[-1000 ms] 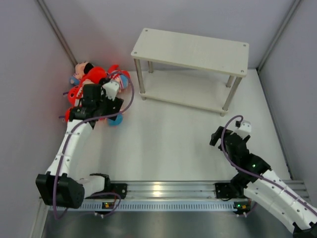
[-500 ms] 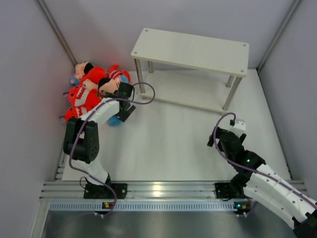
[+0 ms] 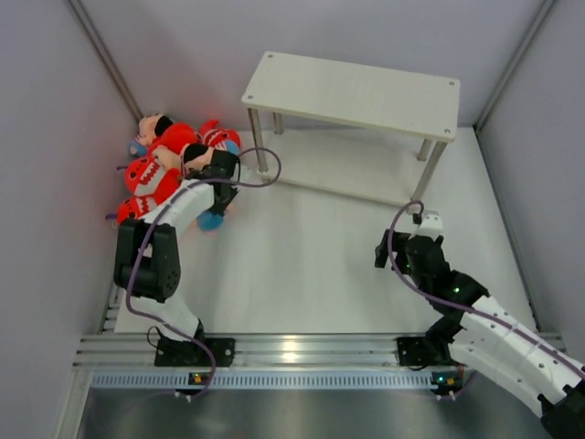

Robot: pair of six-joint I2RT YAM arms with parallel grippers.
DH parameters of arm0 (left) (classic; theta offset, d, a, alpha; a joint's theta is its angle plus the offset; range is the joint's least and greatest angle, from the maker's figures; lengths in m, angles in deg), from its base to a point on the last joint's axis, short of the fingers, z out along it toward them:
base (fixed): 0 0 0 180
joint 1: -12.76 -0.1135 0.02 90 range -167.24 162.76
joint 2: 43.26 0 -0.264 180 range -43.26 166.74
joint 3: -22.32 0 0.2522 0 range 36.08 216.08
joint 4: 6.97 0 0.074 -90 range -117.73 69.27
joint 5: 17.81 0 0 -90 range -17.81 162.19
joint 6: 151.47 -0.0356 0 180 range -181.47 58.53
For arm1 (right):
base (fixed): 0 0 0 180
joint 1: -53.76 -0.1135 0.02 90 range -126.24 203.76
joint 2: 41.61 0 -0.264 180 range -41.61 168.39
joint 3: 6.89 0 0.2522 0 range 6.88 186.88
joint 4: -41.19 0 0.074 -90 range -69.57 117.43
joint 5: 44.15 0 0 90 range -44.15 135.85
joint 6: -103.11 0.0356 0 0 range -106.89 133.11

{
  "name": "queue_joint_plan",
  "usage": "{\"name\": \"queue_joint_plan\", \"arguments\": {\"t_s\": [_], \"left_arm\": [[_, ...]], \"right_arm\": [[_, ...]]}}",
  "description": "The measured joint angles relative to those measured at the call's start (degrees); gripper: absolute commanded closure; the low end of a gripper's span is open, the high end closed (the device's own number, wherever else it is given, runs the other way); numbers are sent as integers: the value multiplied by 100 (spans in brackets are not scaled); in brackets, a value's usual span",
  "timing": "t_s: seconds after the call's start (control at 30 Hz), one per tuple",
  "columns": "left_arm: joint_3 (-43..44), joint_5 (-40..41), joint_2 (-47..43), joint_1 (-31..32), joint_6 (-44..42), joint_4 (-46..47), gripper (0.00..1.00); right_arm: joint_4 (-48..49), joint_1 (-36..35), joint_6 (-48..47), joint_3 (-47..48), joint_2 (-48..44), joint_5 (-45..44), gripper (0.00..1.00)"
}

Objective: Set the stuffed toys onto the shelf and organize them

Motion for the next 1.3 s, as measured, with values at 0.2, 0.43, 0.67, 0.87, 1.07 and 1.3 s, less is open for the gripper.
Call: {"name": "queue_joint_plan", "arguments": {"t_s": [0.2, 0.43, 0.67, 0.87, 1.07, 1.3], "left_arm": [[-87, -1762, -1832, -149, -2, -44, 100], [566, -4656, -3388, -216, 55, -566, 100], [1128, -6328, -3217, -227, 289, -1239, 100], [1513, -7178, -3239, -227, 494, -1338, 100], [1521, -7543, -3272, -269, 538, -1346, 100], [1338, -7523, -3392, -321, 476, -1281, 100]], "right_arm": [[1069, -52, -522, 529, 957, 1604, 1], [3311, -387, -142, 1679, 2461, 3781, 1], [6186, -466, 1327, 2636, 3910, 5051, 1], [6719, -831, 1794, 2732, 4544, 5198, 1], [7208, -962, 2096, 2865, 4736, 5263, 39], [7257, -984, 2138, 2931, 4833, 5191, 100]]}}
